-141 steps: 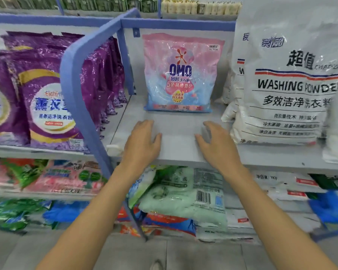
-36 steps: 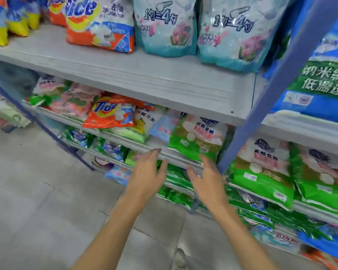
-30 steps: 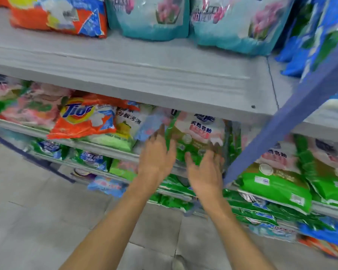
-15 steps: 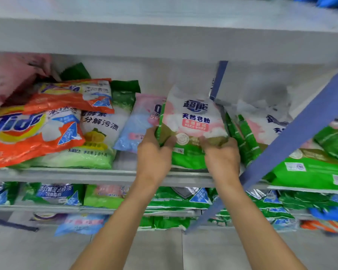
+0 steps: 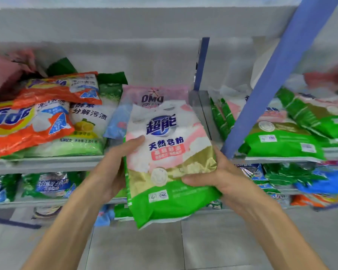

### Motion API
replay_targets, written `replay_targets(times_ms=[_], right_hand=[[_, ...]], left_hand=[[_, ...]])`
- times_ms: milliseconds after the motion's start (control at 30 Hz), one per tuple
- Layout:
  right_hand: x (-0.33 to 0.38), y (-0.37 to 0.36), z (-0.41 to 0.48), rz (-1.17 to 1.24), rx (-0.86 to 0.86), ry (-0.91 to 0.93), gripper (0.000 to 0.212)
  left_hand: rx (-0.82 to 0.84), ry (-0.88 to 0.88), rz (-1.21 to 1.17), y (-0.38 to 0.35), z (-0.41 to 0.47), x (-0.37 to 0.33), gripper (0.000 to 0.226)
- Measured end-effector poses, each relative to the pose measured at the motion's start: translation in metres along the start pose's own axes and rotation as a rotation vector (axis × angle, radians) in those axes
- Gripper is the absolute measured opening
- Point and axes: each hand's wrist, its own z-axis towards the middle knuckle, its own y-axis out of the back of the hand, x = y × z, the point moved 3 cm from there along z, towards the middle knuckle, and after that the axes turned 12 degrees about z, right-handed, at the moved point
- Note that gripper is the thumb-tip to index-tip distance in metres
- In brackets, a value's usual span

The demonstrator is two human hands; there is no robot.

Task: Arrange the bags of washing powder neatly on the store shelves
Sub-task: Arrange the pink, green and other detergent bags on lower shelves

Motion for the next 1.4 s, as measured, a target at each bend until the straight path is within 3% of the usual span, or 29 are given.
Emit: replay_targets(times_ms=[133, 300, 500, 567, 667, 800, 933, 1000, 1067, 1133, 1200, 1300, 1400], right_hand=[[-0.016, 0.01, -0.017, 0.053, 0.032, -0.035, 0.077], [-0.035, 0.022, -0.047, 0.058, 0.053, -0.065, 0.081], [-0.041, 0.028, -0.065, 0.519, 0.024, -0.036, 0.077], [-0.036, 0.026, -0.069, 0.509, -0.033, -0.04, 0.076], [-0.031, 0.033, -0.078, 0.399, -0.102, -0.008, 0.052], [-0.028, 0.053, -0.092, 0.348, -0.137, 0.052, 0.059], [-0.023, 0.077, -0.111, 0.379, -0.131, 0.13, 0.068], [-0.015, 0.086, -0.126, 0.339, -0.129, 0.183, 0.076], [-0.002, 0.093, -0.143, 0.234, -0.132, 0.261, 0.052], [0.013, 0.104, -0.159, 0.182, -0.188, 0.344, 0.022], [0.027, 0.119, -0.177, 0.176, -0.213, 0.435, 0.019], [0.043, 0.14, -0.193, 0.183, -0.241, 0.493, 0.024], [0.045, 0.166, -0.2, 0.258, -0.313, 0.496, 0.024]], left_hand=[[0.043, -0.047, -0.153, -0.007, -0.003, 0.02, 0.048], [-0.023, -0.19, -0.136, 0.0, -0.011, 0.042, 0.084], [0.221, -0.231, -0.041, -0.01, -0.045, 0.057, 0.127], [0.246, -0.194, -0.022, -0.021, -0.051, 0.061, 0.116], [0.201, -0.179, -0.074, -0.043, -0.058, 0.065, 0.089], [0.16, -0.207, -0.177, -0.079, -0.07, 0.066, 0.041], [0.09, -0.232, -0.11, -0.108, -0.079, 0.069, 0.058], [0.06, -0.268, -0.042, -0.124, -0.085, 0.071, 0.038], [0.018, -0.325, 0.015, -0.141, -0.095, 0.07, 0.03], [0.013, -0.429, 0.051, -0.157, -0.106, 0.066, 0.039], [0.002, -0.584, 0.09, -0.173, -0.117, 0.057, 0.05], [0.007, -0.707, 0.113, -0.203, -0.121, 0.048, 0.02], [-0.015, -0.753, 0.174, -0.228, -0.122, 0.052, 0.008]])
